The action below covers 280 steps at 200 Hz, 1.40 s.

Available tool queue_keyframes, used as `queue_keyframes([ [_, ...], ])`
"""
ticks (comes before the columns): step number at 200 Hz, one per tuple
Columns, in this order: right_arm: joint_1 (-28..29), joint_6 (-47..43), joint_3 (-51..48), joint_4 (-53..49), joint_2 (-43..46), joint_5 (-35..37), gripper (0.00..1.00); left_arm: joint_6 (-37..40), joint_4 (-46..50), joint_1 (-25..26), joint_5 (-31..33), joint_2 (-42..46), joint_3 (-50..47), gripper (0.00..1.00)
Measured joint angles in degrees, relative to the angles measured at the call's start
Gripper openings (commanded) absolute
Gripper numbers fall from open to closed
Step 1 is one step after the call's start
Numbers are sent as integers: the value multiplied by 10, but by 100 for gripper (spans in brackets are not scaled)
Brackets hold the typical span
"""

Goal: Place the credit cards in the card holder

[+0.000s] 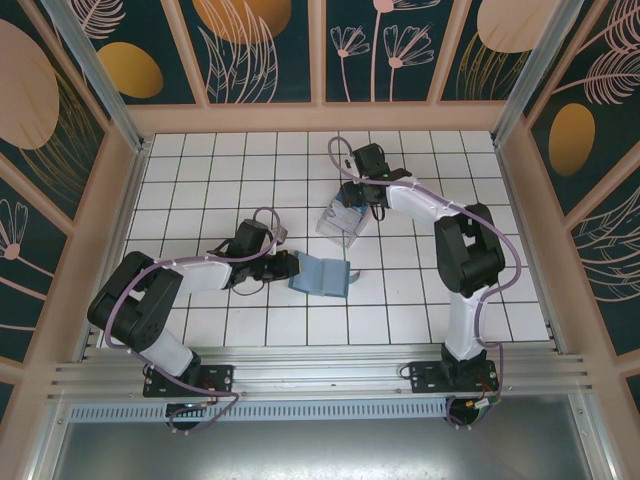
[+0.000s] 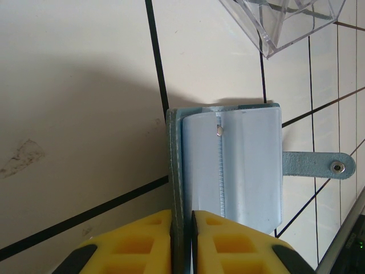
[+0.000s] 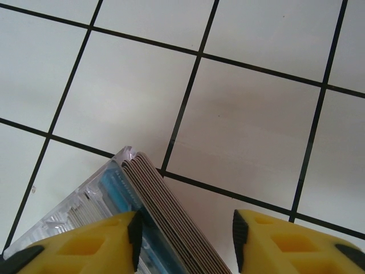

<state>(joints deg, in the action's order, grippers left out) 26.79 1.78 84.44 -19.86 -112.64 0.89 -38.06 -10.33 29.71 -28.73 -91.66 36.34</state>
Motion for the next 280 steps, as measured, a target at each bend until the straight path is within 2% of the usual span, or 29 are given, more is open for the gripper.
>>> queue_keyframes([
  [46,0,0,-3,2,1,-3,35,0,0,0,-3,0,0,18],
  [59,0,0,-3,2,1,-3,28,0,0,0,-4,0,0,18],
  [82,0,-4,-3,3,4,-3,24,0,0,0,-5,0,0,19],
  [143,0,-10,-4,3,15,-8,14,-2,-1,0,-7,-3,0,19],
  [280,-2,-14,-7,2,49,-45,7,-2,-2,0,-8,-3,0,18],
])
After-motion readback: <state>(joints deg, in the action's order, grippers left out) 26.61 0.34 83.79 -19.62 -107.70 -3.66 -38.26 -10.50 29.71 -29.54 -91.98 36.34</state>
